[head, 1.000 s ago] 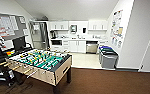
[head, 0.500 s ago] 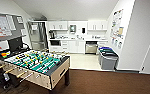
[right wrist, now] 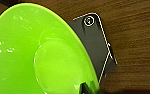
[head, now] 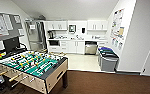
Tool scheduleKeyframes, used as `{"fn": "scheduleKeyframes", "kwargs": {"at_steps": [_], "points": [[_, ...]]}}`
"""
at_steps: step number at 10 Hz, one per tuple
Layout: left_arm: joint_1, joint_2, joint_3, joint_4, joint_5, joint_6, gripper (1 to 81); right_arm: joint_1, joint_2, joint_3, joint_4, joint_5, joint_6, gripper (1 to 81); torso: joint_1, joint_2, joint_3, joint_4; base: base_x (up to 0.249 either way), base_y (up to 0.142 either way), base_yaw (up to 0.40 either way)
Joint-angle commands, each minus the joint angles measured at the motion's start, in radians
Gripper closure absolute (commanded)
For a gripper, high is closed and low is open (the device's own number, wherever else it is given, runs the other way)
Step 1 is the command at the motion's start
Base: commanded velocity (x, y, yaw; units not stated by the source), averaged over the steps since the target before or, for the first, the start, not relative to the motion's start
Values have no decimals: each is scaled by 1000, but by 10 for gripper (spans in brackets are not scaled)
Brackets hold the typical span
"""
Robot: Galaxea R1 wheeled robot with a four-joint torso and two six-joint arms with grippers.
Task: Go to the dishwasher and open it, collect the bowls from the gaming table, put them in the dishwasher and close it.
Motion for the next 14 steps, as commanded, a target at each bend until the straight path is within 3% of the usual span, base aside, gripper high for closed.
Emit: {"fn": "scheduleKeyframes", "kwargs": {"at_steps": [1,14], "points": [[-44,-19,-3,11,41,-2,811,46,-26,14,-9,-68,-3,811,0,0,0,0,177,-99,0],[-44,-19,-3,10,41,-2,811,42,-7,-14,-9,-66,-3,811,-2,0,0,0,180,-70,0]]}}
